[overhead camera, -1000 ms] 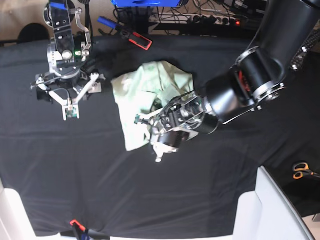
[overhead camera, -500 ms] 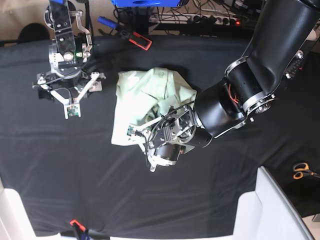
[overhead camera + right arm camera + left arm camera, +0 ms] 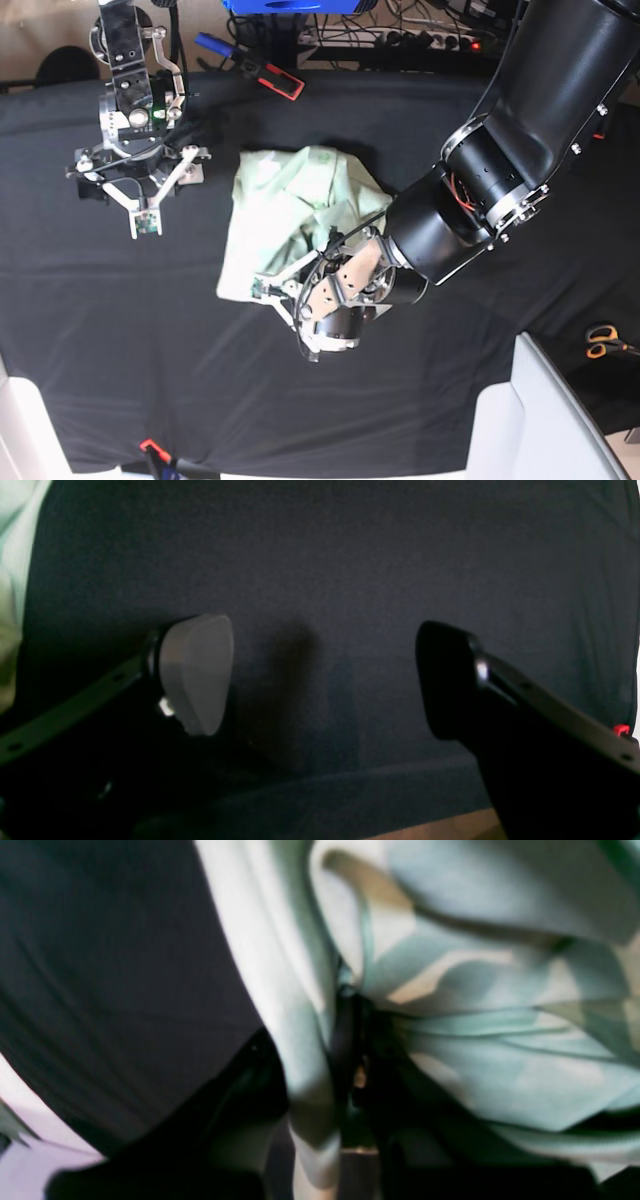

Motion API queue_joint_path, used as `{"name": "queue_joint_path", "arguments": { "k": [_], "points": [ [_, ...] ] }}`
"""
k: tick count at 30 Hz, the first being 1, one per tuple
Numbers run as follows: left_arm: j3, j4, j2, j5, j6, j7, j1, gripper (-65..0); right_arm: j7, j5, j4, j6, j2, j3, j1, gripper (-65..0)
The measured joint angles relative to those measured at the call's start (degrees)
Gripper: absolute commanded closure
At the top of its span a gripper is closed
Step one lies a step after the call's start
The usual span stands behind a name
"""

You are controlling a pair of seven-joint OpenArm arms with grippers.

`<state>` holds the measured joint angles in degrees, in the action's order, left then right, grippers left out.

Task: Fold the T-shirt properly
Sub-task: 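Grasp the shirt bundle with the left gripper and drag it toward the right gripper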

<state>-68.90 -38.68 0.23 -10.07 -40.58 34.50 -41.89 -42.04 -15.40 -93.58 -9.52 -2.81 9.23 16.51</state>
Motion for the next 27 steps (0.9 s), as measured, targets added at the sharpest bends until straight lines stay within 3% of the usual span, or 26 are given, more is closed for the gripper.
{"name": "queue_joint_path", "arguments": {
  "k": [17,20,27],
  "points": [
    [0.0,0.1,-0.9,0.0,0.2,0.2,1.1,-0.7,0.0,0.0,0.0,0.0,0.1,0.0,0.0,-54.3],
    [0.0,0.1,-0.8,0.5,0.1,2.2,0.7,-9.2,0.0,0.0,0.0,0.0,0.1,0.0,0.0,-54.3],
    [0.0,-0.1,-0.8,0.5,0.1,4.3,-2.0,-39.3,0.0,0.0,0.0,0.0,0.1,0.0,0.0,-54.3]
  ]
}}
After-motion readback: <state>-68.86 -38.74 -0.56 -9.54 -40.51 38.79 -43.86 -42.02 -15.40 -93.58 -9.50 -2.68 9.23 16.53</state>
